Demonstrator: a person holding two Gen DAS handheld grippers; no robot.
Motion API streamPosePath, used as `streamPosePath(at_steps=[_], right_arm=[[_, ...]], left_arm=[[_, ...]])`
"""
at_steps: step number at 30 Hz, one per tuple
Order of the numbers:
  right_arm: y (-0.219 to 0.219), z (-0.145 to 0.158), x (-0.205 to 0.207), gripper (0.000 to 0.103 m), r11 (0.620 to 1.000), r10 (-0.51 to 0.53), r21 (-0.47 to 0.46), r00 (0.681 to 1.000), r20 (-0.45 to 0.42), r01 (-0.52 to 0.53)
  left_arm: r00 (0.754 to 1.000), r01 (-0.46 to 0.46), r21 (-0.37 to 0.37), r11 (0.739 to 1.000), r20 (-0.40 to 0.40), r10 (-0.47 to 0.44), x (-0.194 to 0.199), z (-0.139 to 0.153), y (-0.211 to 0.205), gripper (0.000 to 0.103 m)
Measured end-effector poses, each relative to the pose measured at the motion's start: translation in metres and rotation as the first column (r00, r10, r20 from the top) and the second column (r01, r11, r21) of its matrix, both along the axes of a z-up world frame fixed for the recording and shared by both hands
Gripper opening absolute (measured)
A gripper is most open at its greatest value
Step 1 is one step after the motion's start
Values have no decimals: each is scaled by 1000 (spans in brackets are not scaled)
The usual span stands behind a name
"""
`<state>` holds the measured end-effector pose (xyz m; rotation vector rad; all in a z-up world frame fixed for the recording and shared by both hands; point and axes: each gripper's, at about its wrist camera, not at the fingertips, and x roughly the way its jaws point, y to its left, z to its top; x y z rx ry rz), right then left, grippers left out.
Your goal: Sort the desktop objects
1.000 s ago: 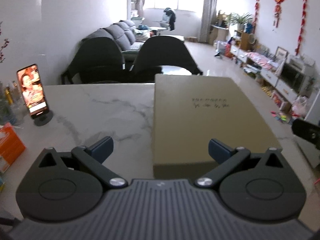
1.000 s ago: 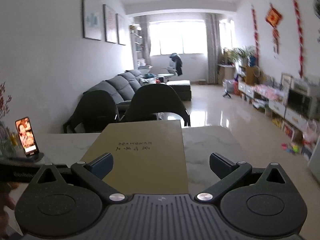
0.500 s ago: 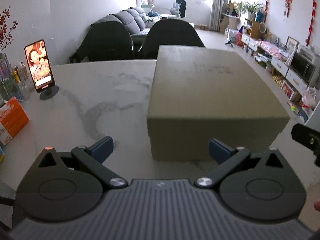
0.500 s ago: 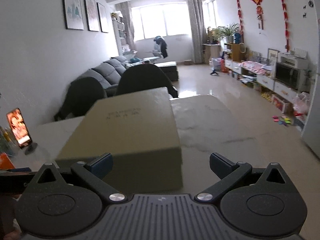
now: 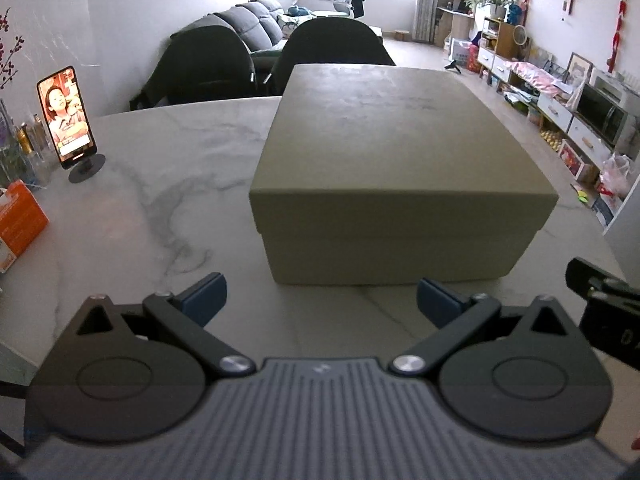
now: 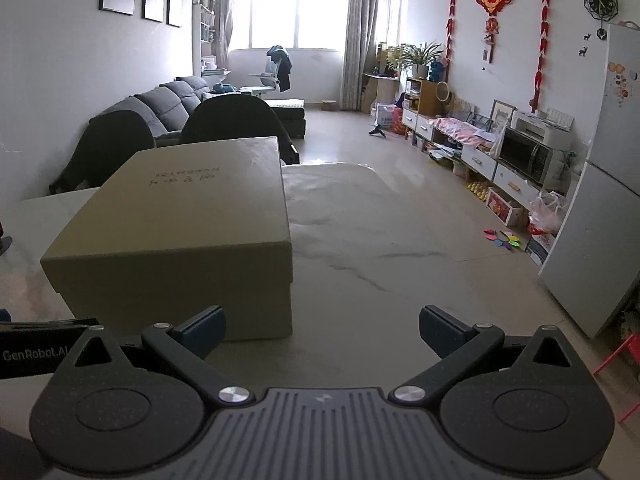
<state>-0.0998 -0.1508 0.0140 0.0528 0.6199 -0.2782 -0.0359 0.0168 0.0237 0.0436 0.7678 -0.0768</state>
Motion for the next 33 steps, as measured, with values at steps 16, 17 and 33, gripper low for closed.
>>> streamPosePath(at_steps=[16,17,33], right_arm=[[-12,-1,4,103,1000,11,2,1000,-4,-11],[-12,0,4,103,1000,11,2,1000,-4,-11],[-10,-1,5,103,1000,14,-1,1000,-8,-14]], left_arm=[[1000,7,11,1000,-12,-7,4,-4,-4,103],[1000,8,13,1000,-13,-8,4,-4,-4,103],[1000,26,15,1000,-18,-26,9,-8,-3,103]])
